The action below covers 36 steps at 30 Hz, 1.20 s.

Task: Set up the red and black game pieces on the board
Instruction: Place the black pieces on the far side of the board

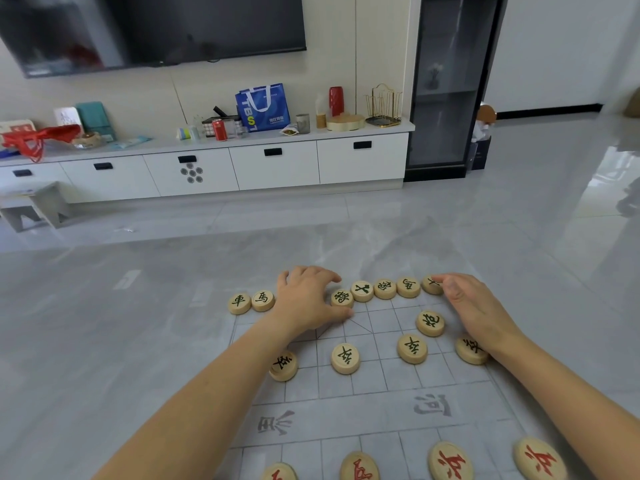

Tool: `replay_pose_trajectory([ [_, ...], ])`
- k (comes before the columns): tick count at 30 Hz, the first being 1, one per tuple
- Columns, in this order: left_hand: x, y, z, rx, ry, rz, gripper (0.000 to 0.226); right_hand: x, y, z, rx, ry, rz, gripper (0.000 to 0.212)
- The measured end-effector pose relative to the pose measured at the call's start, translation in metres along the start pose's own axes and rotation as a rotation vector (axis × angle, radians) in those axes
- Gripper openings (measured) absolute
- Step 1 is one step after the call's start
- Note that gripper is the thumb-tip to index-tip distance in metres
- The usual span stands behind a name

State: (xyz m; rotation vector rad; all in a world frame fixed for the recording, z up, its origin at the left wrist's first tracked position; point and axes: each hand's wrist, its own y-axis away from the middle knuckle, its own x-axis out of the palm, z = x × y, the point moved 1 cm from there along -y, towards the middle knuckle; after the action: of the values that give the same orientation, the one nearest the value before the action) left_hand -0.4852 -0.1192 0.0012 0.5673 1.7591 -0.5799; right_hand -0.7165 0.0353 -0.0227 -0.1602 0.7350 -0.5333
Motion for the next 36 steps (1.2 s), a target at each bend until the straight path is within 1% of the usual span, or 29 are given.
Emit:
replay_pose_trajectory([
  [2, 0.001, 0.000, 0.000, -0.006, 0.002, -0.015, 0.048, 0.000, 0.000, 0.001, -0.008, -0.006, -0.002, 0.092],
  [4, 0.001, -0.001, 0.000, -0.030, 0.005, -0.044, 0.045, 0.000, 0.000, 0.002, -0.011, -0.007, -0.004, 0.091],
  [8, 0.003, -0.005, 0.001, -0.061, -0.013, -0.069, 0.047, 0.000, 0.000, 0.001, -0.018, -0.005, -0.002, 0.080],
  [11, 0.003, -0.006, 0.000, -0.071, -0.006, -0.073, 0.048, 0.000, 0.000, 0.001, -0.022, -0.005, -0.003, 0.080],
  [18, 0.004, -0.004, 0.000, -0.099, 0.022, -0.078, 0.048, 0.000, 0.000, 0.000, -0.038, -0.005, 0.000, 0.068],
  [22, 0.003, -0.004, 0.000, -0.108, 0.023, -0.069, 0.048, 0.000, 0.000, 0.002, -0.047, -0.010, -0.002, 0.070],
  [25, 0.003, -0.003, -0.001, -0.117, 0.016, -0.063, 0.049, 0.000, 0.000, 0.002, -0.046, -0.015, 0.001, 0.060],
  [27, 0.003, -0.003, -0.001, -0.110, 0.006, -0.065, 0.054, 0.000, 0.000, 0.001, -0.047, -0.010, 0.000, 0.057],
  [30, 0.003, -0.005, -0.007, -0.088, 0.008, -0.040, 0.069, 0.000, 0.000, -0.001, -0.043, -0.011, 0.000, 0.055],
  [31, 0.003, -0.006, -0.011, -0.079, 0.020, -0.028, 0.070, 0.000, 0.000, -0.002, -0.038, -0.012, 0.001, 0.052],
  [33, 0.004, -0.008, -0.020, -0.055, 0.039, -0.019, 0.065, 0.001, 0.000, -0.004, -0.023, -0.015, 0.000, 0.046],
  [36, 0.006, -0.010, -0.030, -0.033, 0.035, -0.017, 0.061, 0.001, 0.000, -0.004, -0.006, -0.014, -0.001, 0.053],
])
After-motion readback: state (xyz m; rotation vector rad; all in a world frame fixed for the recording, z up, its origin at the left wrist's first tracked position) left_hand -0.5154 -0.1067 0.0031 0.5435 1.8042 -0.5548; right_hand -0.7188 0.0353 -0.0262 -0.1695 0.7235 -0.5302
